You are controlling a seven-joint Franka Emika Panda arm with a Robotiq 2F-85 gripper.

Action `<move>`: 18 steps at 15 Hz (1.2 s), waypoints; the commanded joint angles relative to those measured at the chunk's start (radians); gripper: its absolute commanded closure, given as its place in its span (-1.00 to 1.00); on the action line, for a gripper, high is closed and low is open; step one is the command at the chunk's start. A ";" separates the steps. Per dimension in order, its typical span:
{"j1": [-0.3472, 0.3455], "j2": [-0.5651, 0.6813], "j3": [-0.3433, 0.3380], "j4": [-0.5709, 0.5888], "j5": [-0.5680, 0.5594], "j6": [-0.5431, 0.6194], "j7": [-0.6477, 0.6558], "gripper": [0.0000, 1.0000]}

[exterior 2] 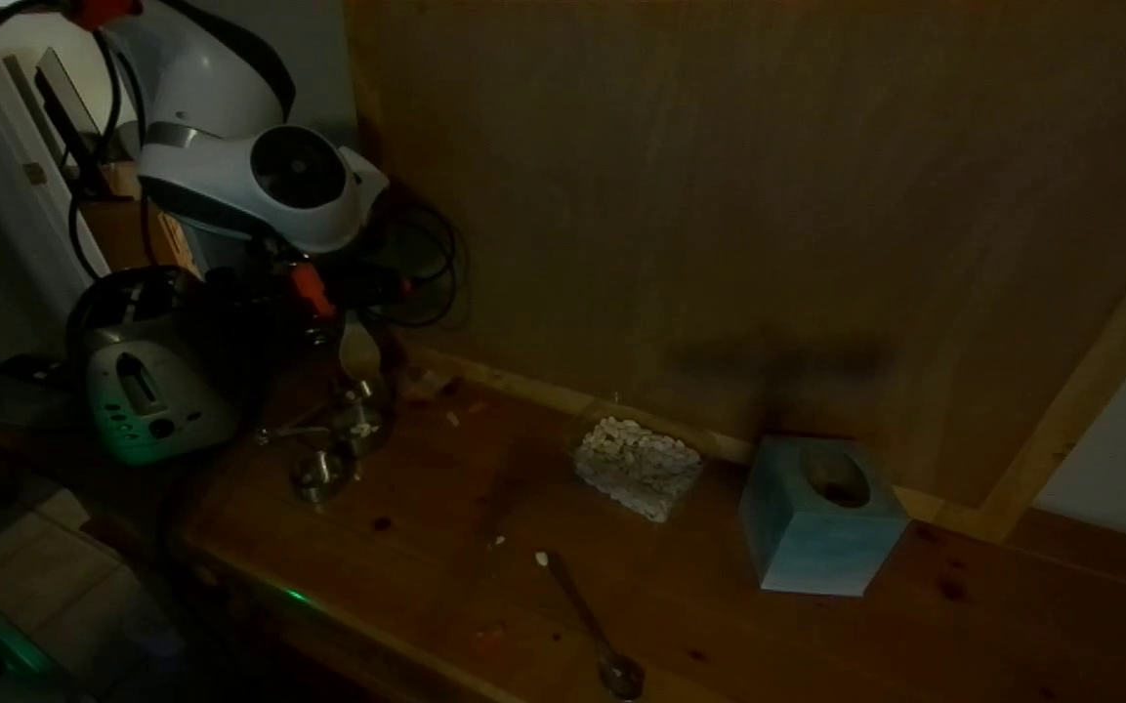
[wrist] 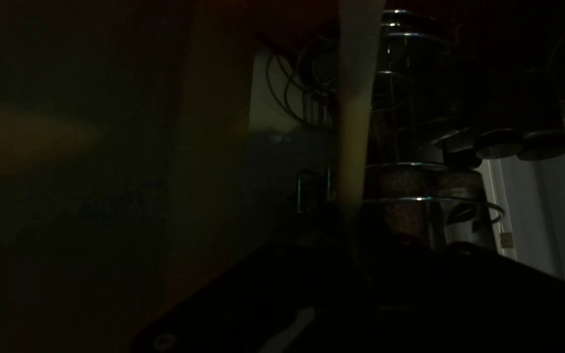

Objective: Put the orange thing on the wooden spoon then put it into the metal measuring cup

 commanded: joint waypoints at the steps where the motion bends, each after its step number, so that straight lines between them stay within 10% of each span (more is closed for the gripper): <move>1: -0.027 0.001 0.034 0.005 0.011 -0.013 -0.016 0.87; 11: -0.022 -0.073 0.101 0.000 -0.163 0.067 0.148 0.87; 18: -0.051 -0.108 0.162 -0.013 -0.596 0.204 0.500 0.87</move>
